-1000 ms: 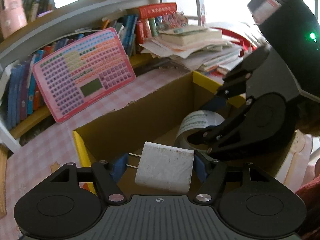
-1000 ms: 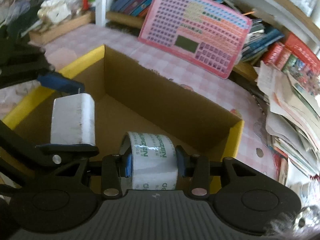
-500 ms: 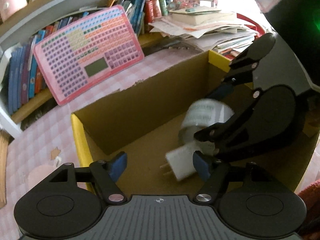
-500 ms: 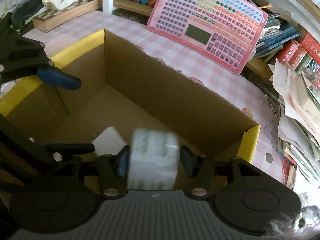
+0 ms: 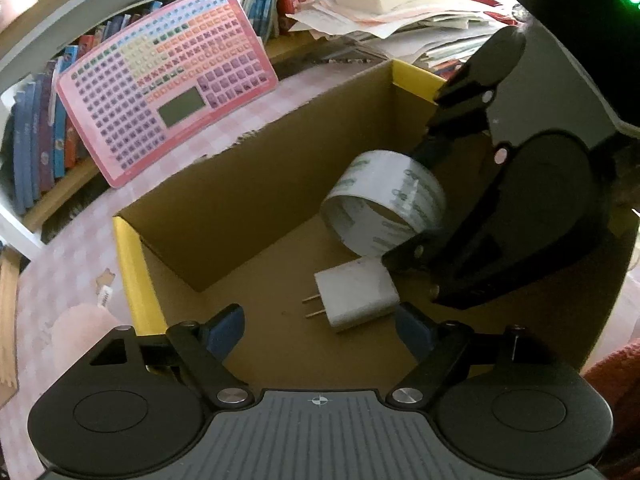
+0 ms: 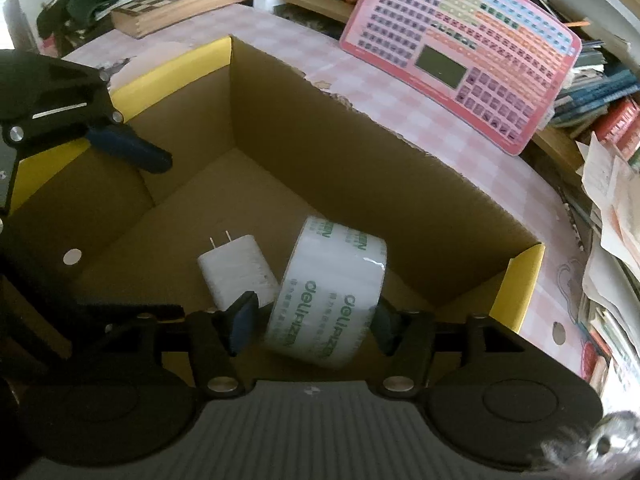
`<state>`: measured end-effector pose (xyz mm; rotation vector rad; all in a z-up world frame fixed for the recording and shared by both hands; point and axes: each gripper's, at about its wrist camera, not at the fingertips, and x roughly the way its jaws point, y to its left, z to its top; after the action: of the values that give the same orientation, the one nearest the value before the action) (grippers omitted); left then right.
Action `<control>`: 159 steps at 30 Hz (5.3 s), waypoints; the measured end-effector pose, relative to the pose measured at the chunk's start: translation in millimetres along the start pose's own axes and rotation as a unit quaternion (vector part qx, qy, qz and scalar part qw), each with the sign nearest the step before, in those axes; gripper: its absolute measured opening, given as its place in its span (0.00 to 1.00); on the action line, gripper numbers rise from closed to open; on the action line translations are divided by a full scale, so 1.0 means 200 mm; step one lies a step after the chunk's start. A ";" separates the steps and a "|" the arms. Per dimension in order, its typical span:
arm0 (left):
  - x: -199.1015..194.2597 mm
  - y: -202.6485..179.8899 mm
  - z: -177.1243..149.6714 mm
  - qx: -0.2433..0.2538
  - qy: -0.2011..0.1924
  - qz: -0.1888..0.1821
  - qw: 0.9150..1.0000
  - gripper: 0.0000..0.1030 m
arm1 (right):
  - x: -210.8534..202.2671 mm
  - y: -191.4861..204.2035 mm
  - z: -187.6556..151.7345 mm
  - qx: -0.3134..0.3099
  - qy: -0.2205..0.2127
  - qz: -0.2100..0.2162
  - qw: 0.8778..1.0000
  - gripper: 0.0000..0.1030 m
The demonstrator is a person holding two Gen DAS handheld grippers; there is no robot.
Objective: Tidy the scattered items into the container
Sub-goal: 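Lower both tools into the box and open them to release the items, then lift both open tools out of the yellow box, then move both tools back toward the remaining items on the tablecloth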
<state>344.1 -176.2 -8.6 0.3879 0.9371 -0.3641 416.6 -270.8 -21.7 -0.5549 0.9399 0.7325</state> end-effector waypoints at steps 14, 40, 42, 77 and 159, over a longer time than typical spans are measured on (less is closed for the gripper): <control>-0.19 0.06 -0.05 -0.030 -0.074 0.029 0.996 0.90 | -0.14 0.04 -0.01 0.038 -0.045 -0.033 0.998 0.71; -0.79 0.18 -0.51 -0.111 -0.224 0.021 0.968 0.94 | -0.70 0.47 -0.21 0.210 -0.211 -0.129 0.946 0.79; -0.82 0.18 -0.56 -0.111 -0.225 0.017 0.968 0.94 | -0.72 0.52 -0.22 0.221 -0.214 -0.140 0.941 0.79; -1.00 0.32 -1.38 -0.116 -0.174 0.009 0.978 0.95 | -0.72 1.39 -0.60 0.313 -0.161 -0.228 0.908 0.82; -0.55 0.76 -1.26 -0.213 -0.105 0.080 0.968 0.89 | -0.05 1.27 0.50 0.159 -0.125 -0.022 0.979 0.80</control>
<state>177.3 89.3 -27.8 0.0273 0.7451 -0.0479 269.9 -42.3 7.7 -0.1947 0.7865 0.5805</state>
